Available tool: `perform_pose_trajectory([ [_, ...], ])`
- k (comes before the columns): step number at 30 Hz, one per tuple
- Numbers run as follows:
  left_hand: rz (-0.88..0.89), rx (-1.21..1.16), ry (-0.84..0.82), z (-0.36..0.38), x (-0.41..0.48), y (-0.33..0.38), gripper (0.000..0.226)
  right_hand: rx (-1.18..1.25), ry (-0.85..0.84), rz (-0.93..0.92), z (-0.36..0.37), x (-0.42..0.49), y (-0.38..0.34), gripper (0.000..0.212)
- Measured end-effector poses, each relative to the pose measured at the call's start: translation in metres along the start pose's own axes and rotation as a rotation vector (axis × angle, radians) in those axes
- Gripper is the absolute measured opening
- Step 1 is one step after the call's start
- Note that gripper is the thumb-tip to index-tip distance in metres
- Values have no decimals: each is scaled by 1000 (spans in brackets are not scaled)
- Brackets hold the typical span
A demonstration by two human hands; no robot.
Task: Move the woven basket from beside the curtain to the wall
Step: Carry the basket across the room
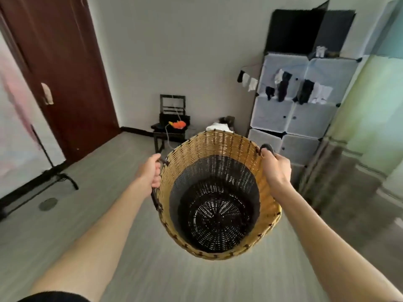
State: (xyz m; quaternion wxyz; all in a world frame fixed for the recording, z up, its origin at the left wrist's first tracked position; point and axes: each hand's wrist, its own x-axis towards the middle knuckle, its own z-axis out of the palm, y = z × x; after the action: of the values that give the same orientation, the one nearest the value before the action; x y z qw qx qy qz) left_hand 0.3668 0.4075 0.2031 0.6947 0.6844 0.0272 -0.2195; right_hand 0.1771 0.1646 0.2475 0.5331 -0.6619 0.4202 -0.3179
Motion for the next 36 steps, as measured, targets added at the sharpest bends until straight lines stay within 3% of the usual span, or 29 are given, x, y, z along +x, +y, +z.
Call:
perform_pose_trajectory([
  [6, 80, -20, 309, -192, 11, 31, 20, 30, -244, -17, 205, -59, -32, 46],
  [8, 93, -49, 422, -248, 16, 36, 36, 44, -321, -34, 262, -80, -43, 41],
  [10, 100, -82, 501, -306, 18, 41, 16, 58, -399, -53, 318, -107, -54, 34],
  [14, 106, -147, 643, -413, 24, 46, 18, 73, -551, -68, 422, -155, -74, 30],
  [25, 74, -241, 1014, -611, 24, 37, 18, 36, -916, -138, 656, -268, -112, 29],
  [36, 60, -328, 1314, -750, 38, 41, 27, 2, -1222, -190, 845, -361, -143, 43],
])
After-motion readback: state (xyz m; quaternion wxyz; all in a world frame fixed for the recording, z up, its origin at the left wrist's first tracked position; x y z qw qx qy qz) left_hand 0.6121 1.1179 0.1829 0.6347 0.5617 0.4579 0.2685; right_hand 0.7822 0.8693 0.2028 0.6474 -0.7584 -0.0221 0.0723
